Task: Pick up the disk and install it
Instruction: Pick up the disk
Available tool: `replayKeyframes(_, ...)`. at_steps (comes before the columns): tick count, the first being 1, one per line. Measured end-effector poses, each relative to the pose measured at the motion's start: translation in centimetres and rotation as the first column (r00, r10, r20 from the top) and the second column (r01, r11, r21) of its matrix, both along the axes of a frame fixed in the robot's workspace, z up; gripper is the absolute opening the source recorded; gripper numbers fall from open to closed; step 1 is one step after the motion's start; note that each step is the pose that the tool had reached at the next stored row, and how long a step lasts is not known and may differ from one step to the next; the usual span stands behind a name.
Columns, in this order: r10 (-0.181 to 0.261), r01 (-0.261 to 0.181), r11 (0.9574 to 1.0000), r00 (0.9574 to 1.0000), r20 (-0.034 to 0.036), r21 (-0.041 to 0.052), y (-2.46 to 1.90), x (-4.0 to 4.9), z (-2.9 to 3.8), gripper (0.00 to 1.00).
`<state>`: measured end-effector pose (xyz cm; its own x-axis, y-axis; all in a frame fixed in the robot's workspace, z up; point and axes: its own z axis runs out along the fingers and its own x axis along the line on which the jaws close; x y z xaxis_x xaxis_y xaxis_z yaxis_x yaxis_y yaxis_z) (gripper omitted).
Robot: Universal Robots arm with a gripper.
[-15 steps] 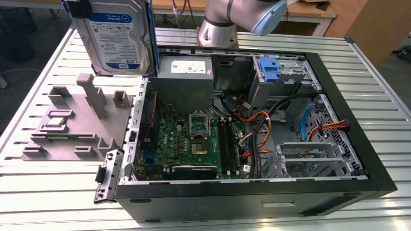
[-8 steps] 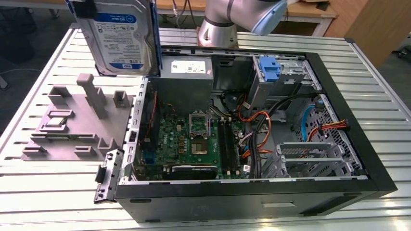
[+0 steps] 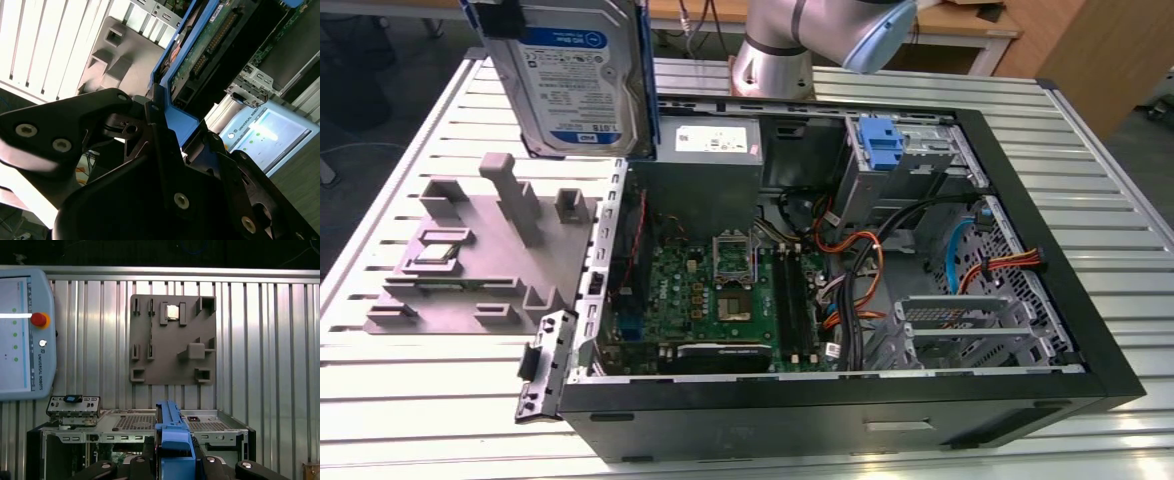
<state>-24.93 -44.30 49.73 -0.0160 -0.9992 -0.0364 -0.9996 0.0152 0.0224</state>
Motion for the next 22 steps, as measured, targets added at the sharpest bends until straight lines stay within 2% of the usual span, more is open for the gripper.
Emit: replayKeyframes(22,0.0,0.0,1.0,1.0,0.0,0.0,0.0,1.31,0.0,0.37)
